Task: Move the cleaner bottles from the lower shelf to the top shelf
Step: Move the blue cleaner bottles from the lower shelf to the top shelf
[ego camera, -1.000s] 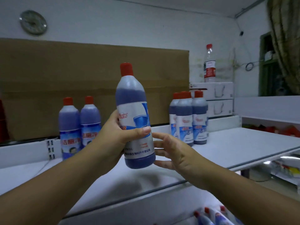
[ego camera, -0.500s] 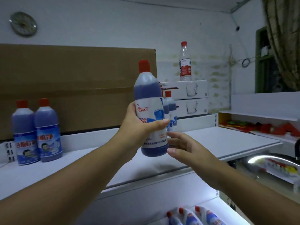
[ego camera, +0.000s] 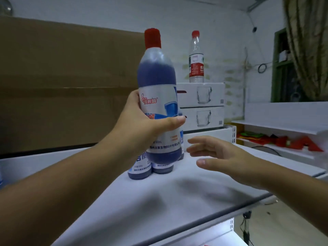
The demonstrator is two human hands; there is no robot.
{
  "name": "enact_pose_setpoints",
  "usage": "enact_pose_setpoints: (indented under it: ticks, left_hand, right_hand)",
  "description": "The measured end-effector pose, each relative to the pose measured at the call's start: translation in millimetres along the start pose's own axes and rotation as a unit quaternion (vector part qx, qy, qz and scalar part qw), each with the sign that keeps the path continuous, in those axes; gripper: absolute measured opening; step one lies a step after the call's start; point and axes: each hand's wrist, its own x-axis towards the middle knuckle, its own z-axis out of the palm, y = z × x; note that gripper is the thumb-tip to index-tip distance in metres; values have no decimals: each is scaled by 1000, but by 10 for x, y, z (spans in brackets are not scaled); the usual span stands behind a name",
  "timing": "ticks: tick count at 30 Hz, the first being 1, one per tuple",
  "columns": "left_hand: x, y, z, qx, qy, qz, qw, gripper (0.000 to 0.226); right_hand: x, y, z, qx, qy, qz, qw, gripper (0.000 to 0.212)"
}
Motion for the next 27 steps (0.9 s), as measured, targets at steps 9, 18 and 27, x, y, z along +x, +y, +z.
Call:
enact_pose_setpoints:
  ticks: [9,18,27]
  left_hand:
    - [93,-109,598,45,74,-47,995,85]
    - [211,-339,1358,119,159,-78,977,78]
    - [349,-727,1607,186,206,-111,954,85]
  right_hand:
    - [363,638,-614,-262,-89,-26,960,57]
    - [813,1402,-995,-358,-152,-32,921,75]
    - [882,1538,-939,-300,-205,-40,931,64]
